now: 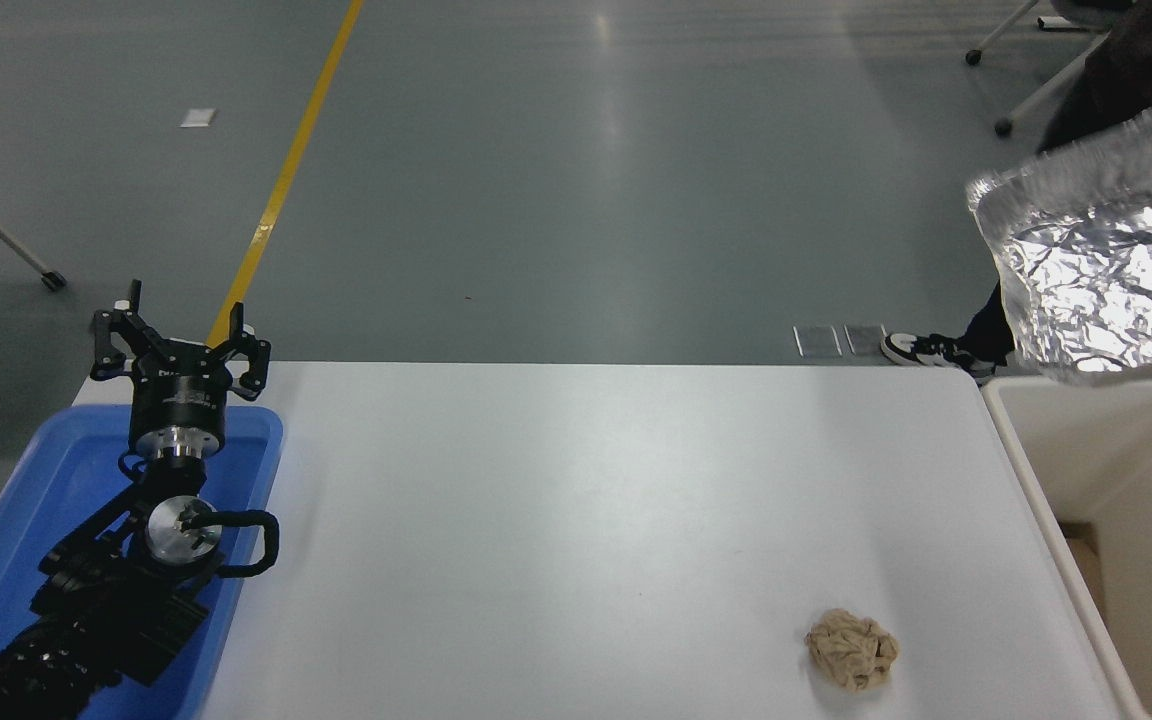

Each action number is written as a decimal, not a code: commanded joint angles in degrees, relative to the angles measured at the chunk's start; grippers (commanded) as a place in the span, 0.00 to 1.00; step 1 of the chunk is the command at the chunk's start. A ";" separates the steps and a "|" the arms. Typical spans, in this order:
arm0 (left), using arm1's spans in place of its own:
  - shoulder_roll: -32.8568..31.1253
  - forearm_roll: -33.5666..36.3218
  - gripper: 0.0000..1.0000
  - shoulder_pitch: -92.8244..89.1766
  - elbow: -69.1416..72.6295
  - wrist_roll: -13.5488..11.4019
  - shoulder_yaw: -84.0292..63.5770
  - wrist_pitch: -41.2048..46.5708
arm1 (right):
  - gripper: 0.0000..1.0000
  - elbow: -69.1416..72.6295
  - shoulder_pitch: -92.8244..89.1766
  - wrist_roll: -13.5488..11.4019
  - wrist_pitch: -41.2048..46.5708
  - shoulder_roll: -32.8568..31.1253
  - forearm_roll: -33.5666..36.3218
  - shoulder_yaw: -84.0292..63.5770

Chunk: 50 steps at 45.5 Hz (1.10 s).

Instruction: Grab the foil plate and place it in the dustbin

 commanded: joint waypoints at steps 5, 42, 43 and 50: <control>0.00 0.01 0.99 -0.01 0.00 0.00 0.00 0.00 | 0.00 -29.42 -41.18 5.15 -8.46 -11.06 -2.81 17.92; 0.00 0.01 0.99 -0.01 0.00 -0.09 0.00 0.00 | 0.00 -63.89 -98.79 2.07 -18.40 16.62 11.43 52.66; 0.00 0.01 0.99 -0.01 0.00 -0.09 0.00 0.08 | 0.00 -63.81 -98.88 2.07 -18.57 16.71 11.43 52.66; 0.00 0.01 0.99 -0.01 0.00 -0.09 0.00 0.09 | 0.00 -63.54 -98.88 2.16 -18.57 17.41 11.52 52.57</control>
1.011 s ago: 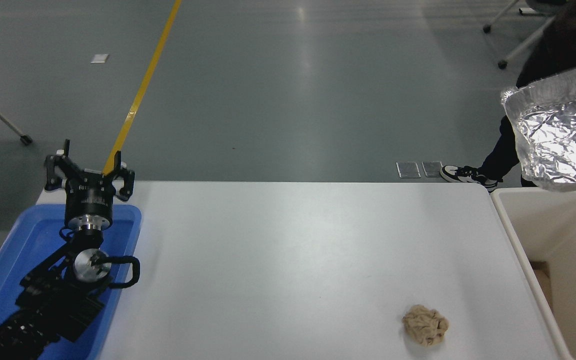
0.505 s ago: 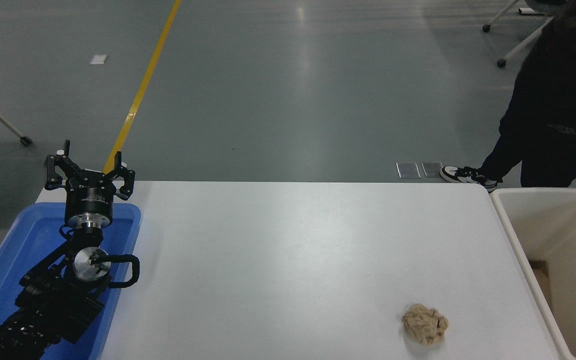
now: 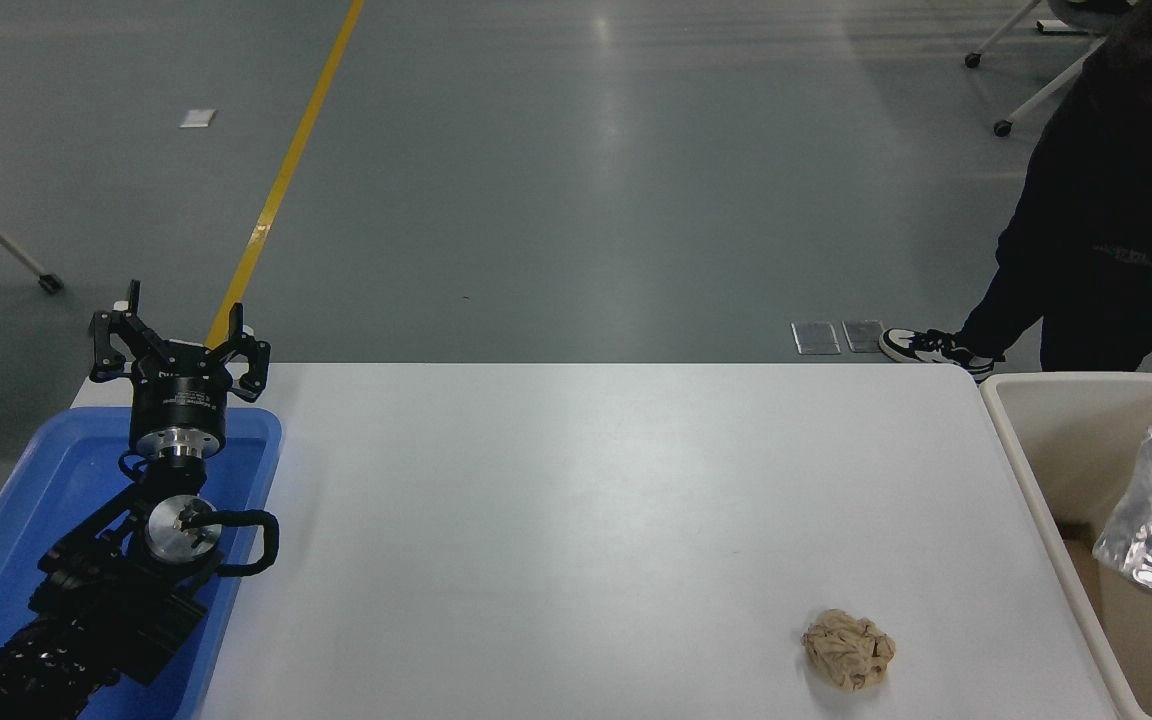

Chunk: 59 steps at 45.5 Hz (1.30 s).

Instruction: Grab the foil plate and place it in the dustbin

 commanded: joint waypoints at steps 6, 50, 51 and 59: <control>0.00 0.01 0.99 0.00 0.00 -0.02 0.00 -0.06 | 0.23 -0.57 -1.91 -0.40 -1.21 2.90 0.93 0.68; 0.00 0.09 0.99 -0.09 0.00 0.07 0.09 -0.07 | 1.00 65.25 67.86 0.12 12.31 -13.29 -22.63 -26.82; 0.00 0.09 0.99 -0.09 0.00 0.07 0.09 -0.06 | 1.00 65.96 69.53 0.12 13.98 -12.06 -21.58 -27.79; 0.00 0.09 0.99 -0.09 0.00 0.07 0.09 -0.07 | 1.00 74.30 80.61 0.04 25.06 -1.25 -6.29 -30.08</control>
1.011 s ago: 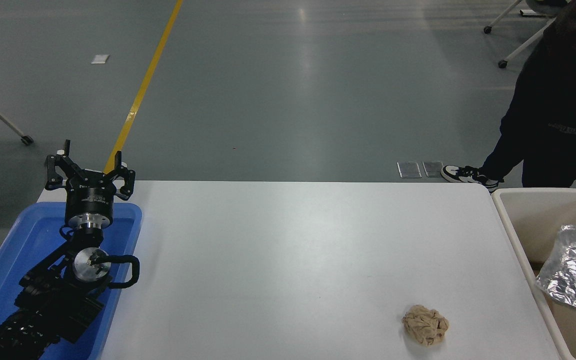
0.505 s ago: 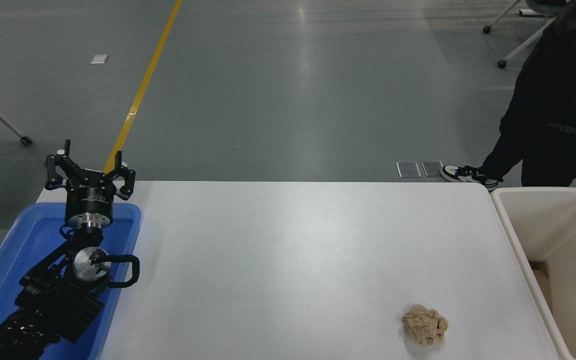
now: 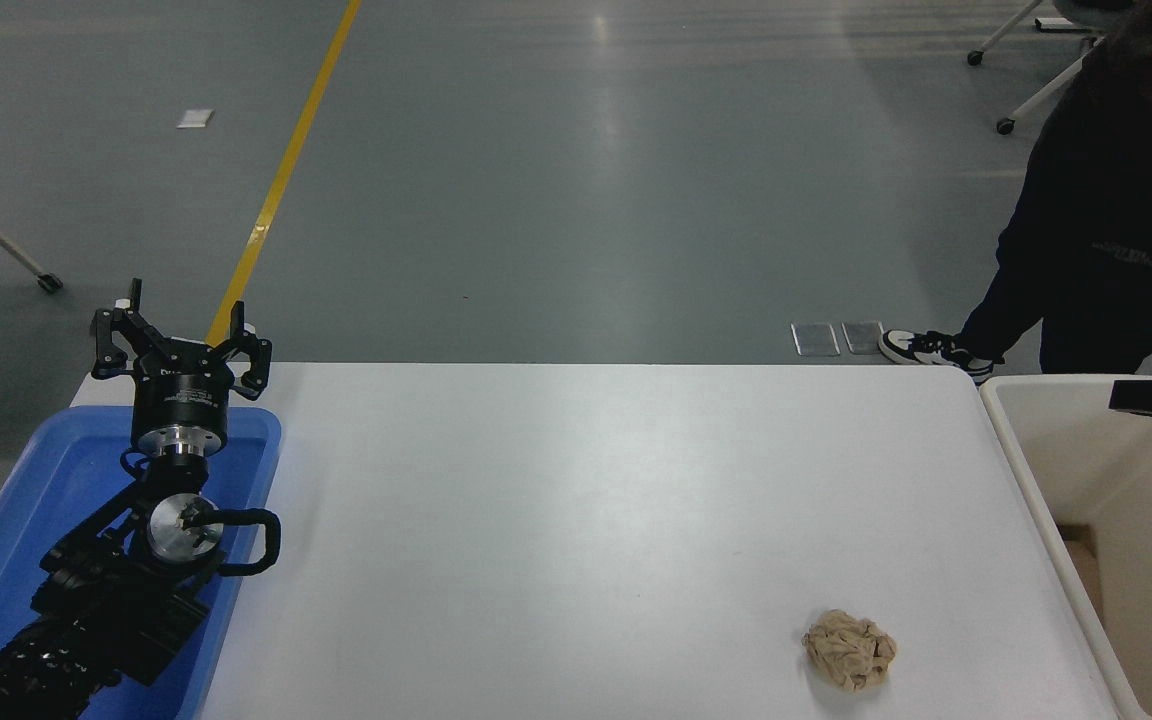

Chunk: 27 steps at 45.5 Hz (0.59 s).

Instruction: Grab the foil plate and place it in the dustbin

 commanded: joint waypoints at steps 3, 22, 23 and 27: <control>0.01 -0.01 0.99 0.08 0.01 -0.01 0.00 0.05 | 1.00 17.15 22.31 -0.11 13.60 14.37 14.64 -6.48; 0.01 -0.10 0.99 0.08 0.01 -0.10 -0.09 0.14 | 1.00 16.98 29.35 -0.55 20.98 31.52 30.39 -15.26; 0.01 -0.10 0.99 0.08 0.01 -0.10 -0.09 0.14 | 1.00 17.24 30.05 -0.54 21.16 31.88 30.48 -15.97; -0.08 -0.18 0.99 0.08 0.01 -0.10 -0.18 0.14 | 1.00 18.82 33.13 -0.54 23.00 32.32 30.74 -16.59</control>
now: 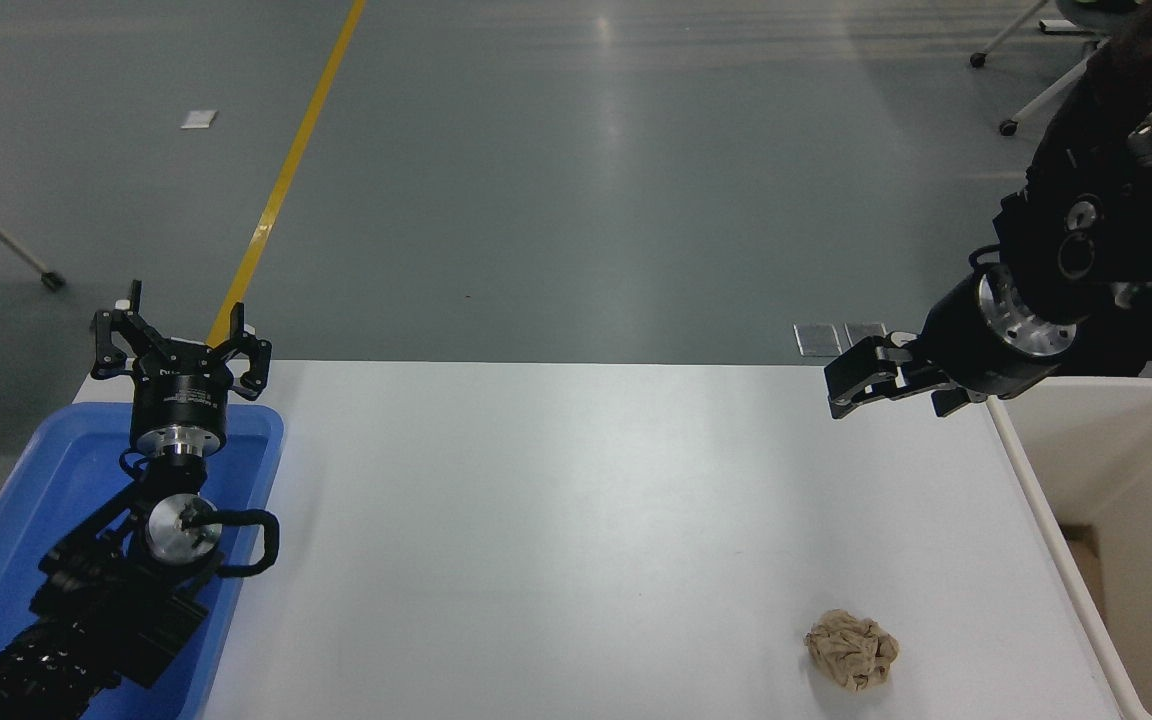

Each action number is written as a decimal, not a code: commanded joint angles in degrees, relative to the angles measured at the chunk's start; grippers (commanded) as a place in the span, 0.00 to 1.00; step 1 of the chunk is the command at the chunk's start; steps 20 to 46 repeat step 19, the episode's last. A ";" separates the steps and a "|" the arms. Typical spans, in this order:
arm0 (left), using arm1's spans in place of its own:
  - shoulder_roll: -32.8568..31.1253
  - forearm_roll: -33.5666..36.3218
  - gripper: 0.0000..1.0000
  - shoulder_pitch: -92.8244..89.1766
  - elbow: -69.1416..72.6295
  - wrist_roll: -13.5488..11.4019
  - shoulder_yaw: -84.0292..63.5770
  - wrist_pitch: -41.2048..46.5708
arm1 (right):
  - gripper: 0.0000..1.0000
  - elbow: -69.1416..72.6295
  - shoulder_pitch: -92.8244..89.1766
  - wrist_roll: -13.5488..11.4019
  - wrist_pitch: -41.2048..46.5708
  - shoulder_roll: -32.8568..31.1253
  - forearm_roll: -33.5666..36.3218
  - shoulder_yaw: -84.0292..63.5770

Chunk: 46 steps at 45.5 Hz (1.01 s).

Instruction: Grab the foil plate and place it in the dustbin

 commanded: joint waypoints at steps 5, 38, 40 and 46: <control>-0.07 -0.01 0.99 0.01 0.00 -0.06 -0.11 0.07 | 1.00 4.64 10.94 0.03 8.41 7.49 5.44 -5.11; -0.07 -0.09 0.99 0.01 0.00 -0.15 -0.11 0.15 | 1.00 5.35 11.38 0.47 8.68 9.87 7.99 -4.23; -0.07 -0.09 0.99 0.01 0.00 -0.15 -0.11 0.15 | 1.00 5.35 11.38 0.47 8.68 9.87 7.99 -4.23; -0.07 -0.09 0.99 0.01 0.00 -0.15 -0.11 0.15 | 1.00 5.35 11.38 0.47 8.68 9.87 7.99 -4.23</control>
